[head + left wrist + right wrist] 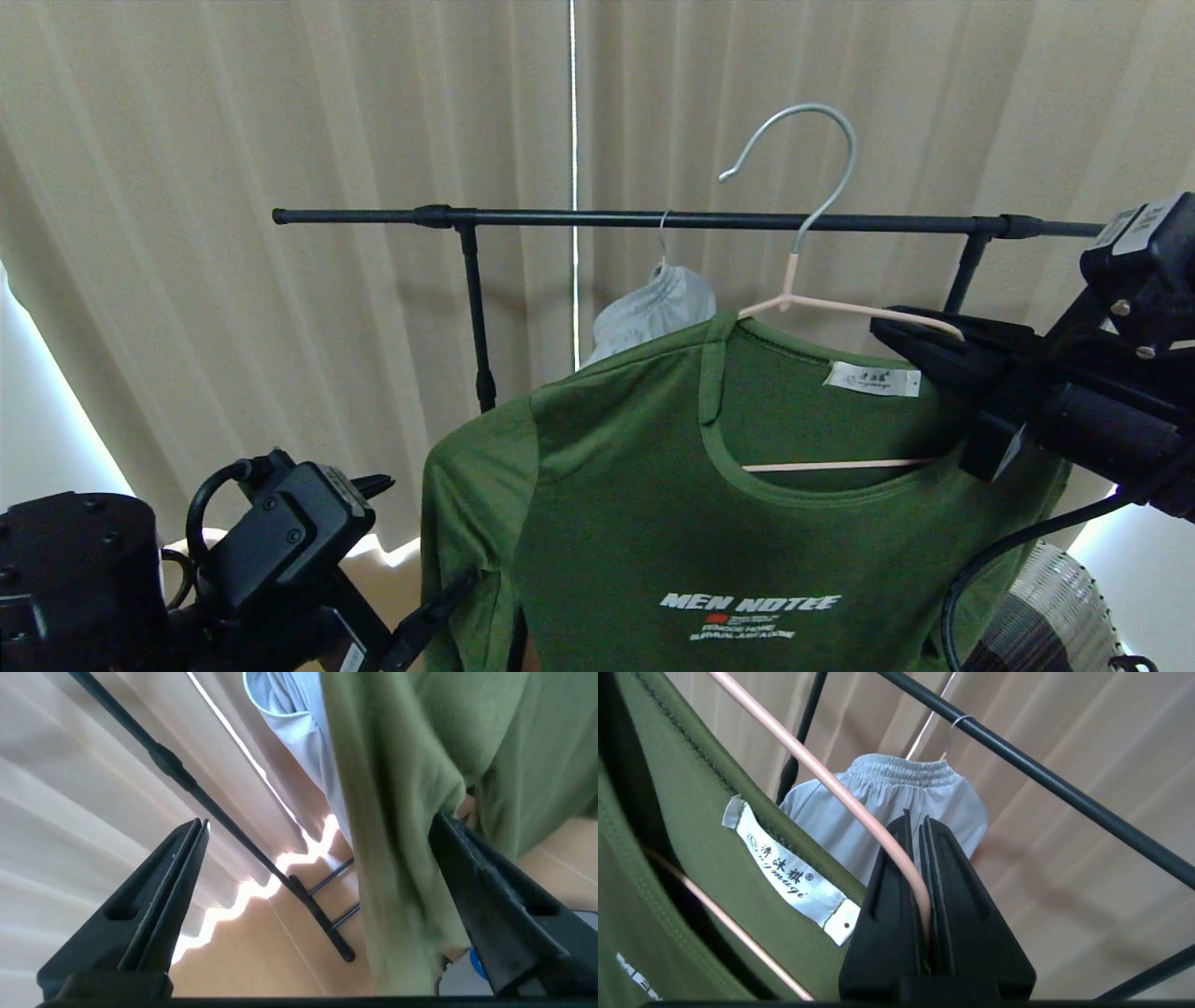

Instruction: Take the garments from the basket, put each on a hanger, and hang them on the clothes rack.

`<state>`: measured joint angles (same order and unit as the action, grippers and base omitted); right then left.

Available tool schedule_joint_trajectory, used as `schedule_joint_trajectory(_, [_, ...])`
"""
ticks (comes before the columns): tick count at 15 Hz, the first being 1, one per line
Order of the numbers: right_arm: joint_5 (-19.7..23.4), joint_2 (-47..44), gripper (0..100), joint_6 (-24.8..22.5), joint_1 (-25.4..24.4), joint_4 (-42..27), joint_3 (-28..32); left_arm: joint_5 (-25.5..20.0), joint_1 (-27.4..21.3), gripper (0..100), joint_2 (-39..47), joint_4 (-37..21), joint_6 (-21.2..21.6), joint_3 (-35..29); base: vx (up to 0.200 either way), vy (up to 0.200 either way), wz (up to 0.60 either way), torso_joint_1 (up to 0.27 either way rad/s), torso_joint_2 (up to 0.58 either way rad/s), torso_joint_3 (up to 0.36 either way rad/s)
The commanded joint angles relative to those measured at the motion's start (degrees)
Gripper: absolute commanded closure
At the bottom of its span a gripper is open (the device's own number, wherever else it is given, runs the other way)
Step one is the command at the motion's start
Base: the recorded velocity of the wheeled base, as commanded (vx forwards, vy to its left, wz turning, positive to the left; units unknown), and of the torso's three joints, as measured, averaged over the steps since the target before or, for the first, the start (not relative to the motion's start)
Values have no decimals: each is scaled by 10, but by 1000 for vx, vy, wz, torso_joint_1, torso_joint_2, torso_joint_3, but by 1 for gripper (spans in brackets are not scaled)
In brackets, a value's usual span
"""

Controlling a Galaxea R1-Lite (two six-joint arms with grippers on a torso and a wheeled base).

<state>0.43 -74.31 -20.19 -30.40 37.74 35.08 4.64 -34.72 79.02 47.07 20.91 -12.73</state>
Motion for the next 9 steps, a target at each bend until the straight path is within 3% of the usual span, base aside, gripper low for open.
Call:
schedule_joint_trajectory(1, [0,1,100,0,-1,1,0,0,-1,0,8,0,0,-5,0,0,0,0,0,0])
schedule_joint_trajectory(3, [0,1,100,0,-1,1,0,-1,-3,0,8,0,0,-7,0,0,0,0,0,0])
schedule_joint_trajectory(4, [0,1,100,0,-1,1,0,-7,-3,100,8,0,0,-6,0,0,0,0,0,0])
schedule_joint_trajectory(9, [-6,2,100,-2,1,-2,0,-13,10,100,3,0,5,8,0,0,0,0,0,0])
